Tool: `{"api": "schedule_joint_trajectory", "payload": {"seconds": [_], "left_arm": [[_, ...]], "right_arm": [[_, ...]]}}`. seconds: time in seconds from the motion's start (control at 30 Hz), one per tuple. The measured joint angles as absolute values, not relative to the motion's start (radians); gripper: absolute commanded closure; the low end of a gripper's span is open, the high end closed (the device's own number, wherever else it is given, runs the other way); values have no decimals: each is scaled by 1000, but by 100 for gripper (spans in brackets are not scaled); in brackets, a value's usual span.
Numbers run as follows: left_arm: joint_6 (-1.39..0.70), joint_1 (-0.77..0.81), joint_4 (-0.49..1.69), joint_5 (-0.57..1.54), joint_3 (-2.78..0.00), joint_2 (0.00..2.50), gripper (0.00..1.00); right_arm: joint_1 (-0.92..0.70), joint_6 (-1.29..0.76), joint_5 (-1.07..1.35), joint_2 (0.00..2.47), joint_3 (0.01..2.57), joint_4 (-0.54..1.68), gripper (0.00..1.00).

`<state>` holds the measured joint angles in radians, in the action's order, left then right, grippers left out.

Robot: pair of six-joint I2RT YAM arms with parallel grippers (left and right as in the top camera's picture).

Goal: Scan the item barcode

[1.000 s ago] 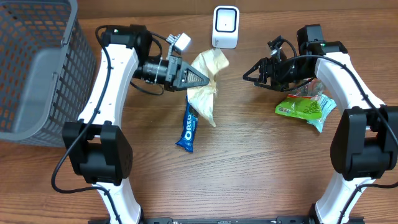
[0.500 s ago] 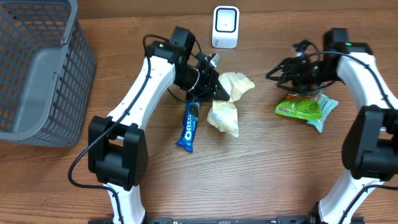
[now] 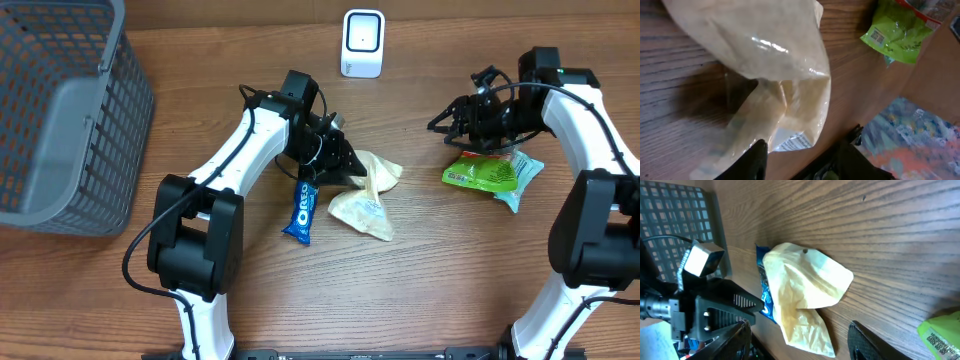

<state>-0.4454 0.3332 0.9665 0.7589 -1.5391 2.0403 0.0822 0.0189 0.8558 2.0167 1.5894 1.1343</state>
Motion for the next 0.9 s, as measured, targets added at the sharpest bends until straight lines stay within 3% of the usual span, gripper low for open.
{"api": "schedule_joint_trajectory", "payload": {"seconds": [0.33, 0.9], "left_arm": [[-389, 237, 1010, 604, -1573, 2040, 53], [-430, 313, 572, 566, -1405, 2040, 39]], "right_arm": [[-9, 19, 771, 2017, 1589, 1137, 36], [13, 19, 734, 2017, 1589, 1138, 35]]}}
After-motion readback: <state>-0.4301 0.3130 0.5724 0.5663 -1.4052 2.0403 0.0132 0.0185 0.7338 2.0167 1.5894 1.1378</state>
